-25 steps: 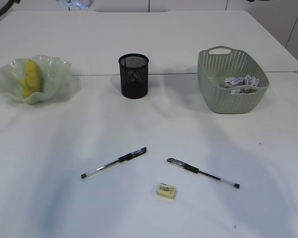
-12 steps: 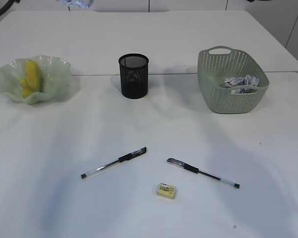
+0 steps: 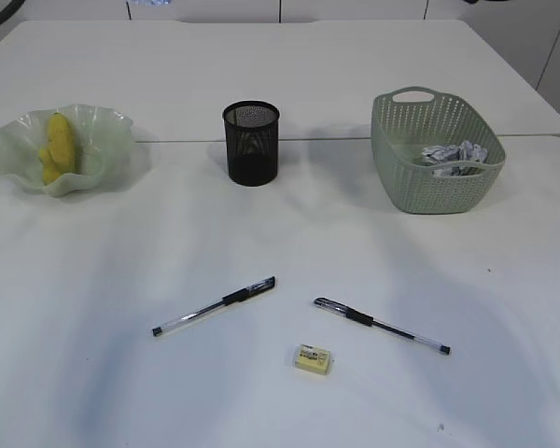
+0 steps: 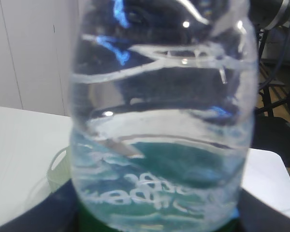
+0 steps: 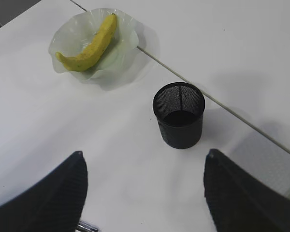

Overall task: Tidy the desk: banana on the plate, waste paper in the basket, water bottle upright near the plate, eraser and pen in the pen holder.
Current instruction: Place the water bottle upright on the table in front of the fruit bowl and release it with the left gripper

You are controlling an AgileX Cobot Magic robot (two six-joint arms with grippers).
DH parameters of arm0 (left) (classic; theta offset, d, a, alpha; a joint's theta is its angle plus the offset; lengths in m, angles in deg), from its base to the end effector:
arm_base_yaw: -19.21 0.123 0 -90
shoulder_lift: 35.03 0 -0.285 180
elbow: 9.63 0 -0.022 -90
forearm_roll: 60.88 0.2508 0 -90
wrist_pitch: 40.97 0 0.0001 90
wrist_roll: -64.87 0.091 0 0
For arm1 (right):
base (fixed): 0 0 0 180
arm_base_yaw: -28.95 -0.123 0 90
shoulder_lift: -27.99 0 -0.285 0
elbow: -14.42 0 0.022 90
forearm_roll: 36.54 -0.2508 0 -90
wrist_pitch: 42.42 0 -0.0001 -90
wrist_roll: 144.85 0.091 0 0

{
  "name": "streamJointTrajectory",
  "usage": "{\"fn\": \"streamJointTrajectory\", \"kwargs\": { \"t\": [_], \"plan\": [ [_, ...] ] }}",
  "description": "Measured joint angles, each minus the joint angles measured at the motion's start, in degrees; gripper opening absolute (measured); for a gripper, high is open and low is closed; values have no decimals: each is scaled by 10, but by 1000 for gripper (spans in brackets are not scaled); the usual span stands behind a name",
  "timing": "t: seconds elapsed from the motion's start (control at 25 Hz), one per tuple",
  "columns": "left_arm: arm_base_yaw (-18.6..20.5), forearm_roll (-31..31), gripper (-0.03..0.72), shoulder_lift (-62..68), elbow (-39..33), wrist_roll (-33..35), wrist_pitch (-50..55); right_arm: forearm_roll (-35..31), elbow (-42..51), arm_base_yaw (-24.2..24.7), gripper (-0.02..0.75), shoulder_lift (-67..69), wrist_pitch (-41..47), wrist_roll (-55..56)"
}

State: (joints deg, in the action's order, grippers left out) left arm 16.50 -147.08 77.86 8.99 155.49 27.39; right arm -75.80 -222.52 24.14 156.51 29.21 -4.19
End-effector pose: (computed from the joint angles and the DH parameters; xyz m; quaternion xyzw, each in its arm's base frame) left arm 0.3911 -0.1030 0.3807 0.4199 0.6068 -0.4028 0.5416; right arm 0.4506 0.0928 0.3917 -0.3360 0.8282 0.2326 0.3835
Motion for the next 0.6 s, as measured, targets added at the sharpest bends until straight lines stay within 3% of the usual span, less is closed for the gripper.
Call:
{"fn": "streamJointTrajectory", "kwargs": {
  "t": [0.6],
  "plan": [
    [0, -6, 373, 0, 0, 1, 1, -2, 0, 0, 557, 0, 0, 0]
  ]
}}
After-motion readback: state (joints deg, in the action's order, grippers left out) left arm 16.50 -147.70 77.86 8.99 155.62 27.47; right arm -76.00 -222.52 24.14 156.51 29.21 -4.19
